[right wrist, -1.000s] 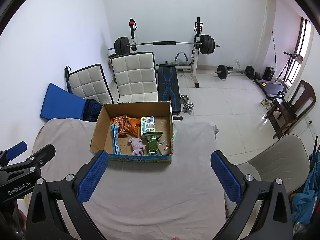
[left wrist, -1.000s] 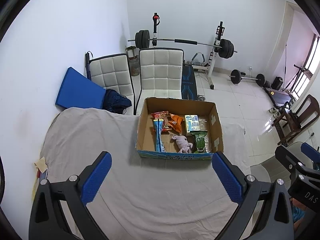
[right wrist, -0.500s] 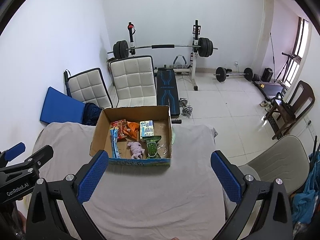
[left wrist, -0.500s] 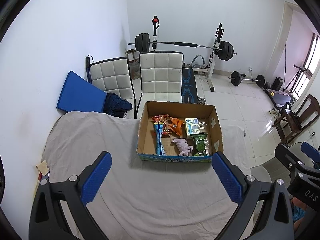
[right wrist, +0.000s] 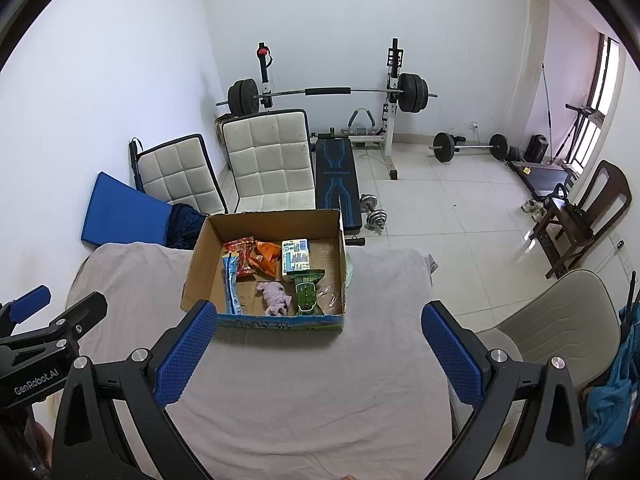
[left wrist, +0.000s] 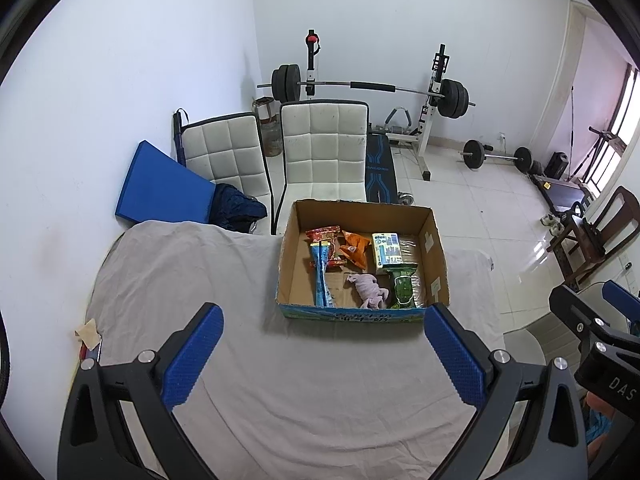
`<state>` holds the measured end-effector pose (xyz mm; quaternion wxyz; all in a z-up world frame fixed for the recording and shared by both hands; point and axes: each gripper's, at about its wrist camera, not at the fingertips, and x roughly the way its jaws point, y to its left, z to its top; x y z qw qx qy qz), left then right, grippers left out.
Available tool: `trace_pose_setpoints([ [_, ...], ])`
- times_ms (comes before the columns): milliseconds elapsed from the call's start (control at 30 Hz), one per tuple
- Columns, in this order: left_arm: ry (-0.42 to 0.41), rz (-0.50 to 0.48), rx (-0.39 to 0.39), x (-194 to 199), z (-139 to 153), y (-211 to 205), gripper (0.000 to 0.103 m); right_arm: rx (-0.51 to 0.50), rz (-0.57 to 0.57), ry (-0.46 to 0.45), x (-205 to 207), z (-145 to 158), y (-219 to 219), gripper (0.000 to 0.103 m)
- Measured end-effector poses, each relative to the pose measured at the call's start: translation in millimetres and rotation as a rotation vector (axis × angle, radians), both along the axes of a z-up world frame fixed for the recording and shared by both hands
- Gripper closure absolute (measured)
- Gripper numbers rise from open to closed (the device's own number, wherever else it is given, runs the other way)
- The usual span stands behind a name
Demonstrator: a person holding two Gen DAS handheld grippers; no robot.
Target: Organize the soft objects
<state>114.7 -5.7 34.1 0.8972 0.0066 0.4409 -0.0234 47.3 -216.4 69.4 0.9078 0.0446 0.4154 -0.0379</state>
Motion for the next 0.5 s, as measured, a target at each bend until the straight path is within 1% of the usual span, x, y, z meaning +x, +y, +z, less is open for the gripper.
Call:
trace_pose_setpoints([
  [500, -0.010, 0.003, -0.001, -3.4, 0.1, 2.6, 0.000, -0.013, 0.005, -0.005, 0.2, 3.6, 3.8, 0.000],
])
